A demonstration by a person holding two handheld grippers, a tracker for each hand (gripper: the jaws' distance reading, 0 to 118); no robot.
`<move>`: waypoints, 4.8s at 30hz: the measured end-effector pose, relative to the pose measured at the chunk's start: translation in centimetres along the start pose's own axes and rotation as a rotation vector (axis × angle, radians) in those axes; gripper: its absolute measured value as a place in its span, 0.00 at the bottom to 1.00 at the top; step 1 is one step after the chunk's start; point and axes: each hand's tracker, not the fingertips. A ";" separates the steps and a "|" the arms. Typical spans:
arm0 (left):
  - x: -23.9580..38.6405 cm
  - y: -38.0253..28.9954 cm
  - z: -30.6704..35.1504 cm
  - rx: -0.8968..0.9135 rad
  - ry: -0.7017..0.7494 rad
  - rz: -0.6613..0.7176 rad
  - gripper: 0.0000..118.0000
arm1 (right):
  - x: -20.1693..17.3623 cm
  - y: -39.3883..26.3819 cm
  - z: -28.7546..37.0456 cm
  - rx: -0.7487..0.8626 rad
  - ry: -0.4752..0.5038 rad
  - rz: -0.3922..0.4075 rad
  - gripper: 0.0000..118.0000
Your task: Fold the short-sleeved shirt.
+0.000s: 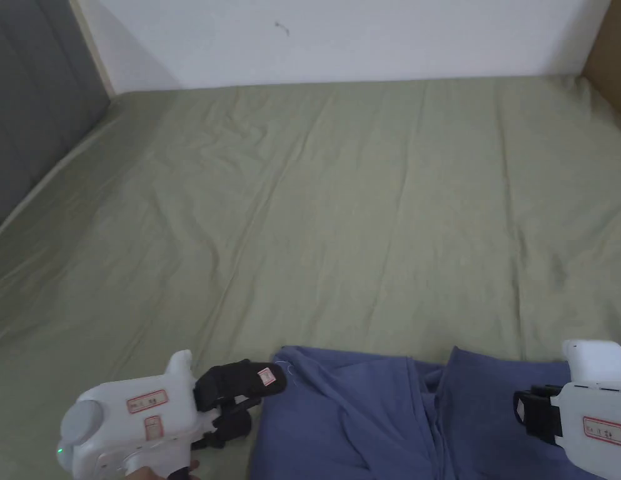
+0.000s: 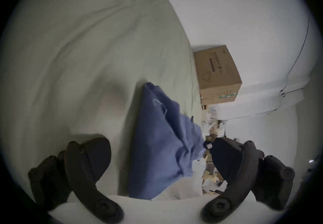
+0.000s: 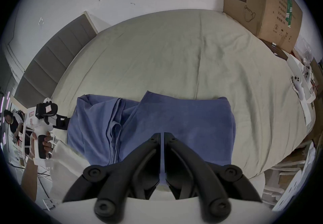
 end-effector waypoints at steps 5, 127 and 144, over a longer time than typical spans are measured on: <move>-0.4 0.7 -3.0 -0.135 -0.100 0.058 0.07 | -1.0 0.5 -0.3 -0.013 -0.009 0.010 0.03; -0.4 0.3 -5.7 -0.185 -0.052 0.064 0.19 | -8.9 3.4 -9.4 -0.228 0.234 0.060 0.03; 1.8 13.8 10.2 -0.179 0.726 -0.422 0.19 | -10.7 3.5 -6.8 -0.162 0.204 0.114 0.03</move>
